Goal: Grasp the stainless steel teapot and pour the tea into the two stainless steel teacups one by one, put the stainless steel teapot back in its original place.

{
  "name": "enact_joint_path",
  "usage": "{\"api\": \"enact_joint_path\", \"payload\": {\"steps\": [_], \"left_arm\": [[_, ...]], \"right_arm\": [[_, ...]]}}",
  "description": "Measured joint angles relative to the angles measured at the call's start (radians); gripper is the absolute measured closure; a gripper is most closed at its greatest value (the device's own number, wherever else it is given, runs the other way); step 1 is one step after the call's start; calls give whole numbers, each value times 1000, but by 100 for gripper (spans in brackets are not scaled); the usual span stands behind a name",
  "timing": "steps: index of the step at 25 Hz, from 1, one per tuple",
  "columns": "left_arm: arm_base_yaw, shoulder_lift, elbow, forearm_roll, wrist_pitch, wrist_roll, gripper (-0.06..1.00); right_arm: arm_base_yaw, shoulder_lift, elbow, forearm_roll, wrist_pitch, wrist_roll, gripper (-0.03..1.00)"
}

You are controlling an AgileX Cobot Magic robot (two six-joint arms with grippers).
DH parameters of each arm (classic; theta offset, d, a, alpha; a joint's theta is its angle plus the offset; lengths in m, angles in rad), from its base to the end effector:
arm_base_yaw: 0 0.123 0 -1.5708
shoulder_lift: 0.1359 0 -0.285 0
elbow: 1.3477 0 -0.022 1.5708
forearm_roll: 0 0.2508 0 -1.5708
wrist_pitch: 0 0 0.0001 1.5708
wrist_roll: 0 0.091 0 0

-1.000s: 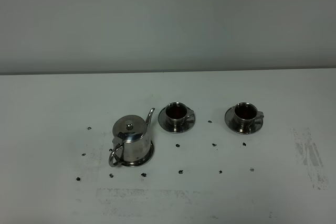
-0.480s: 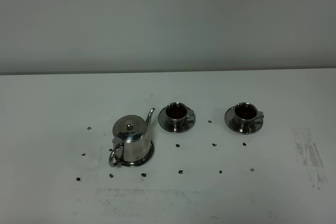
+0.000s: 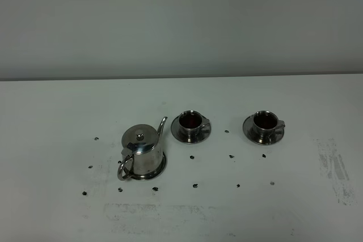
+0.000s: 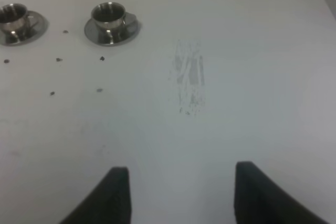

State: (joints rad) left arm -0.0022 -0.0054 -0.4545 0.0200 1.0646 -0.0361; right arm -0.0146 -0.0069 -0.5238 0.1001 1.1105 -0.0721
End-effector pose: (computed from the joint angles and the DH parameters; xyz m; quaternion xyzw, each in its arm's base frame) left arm -0.0008 0.0016 0.2643 -0.0149 0.8643 0.0004 0.5027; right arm -0.0109 0.0083 0.2801 -0.0286 0.8566 0.0276 0.5144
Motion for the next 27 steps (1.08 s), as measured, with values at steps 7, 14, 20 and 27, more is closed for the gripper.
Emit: {"api": "enact_joint_path", "payload": {"steps": [7,14,20,27], "left_arm": [[0,0,0,0,0,0,47],[0,0,0,0,0,0,47],[0,0,0,0,0,0,47],[0,0,0,0,0,0,47]], "right_arm": [[0,0,0,0,0,0,54],[0,0,0,0,0,0,54],[0,0,0,0,0,0,54],[0,0,0,0,0,0,54]]}}
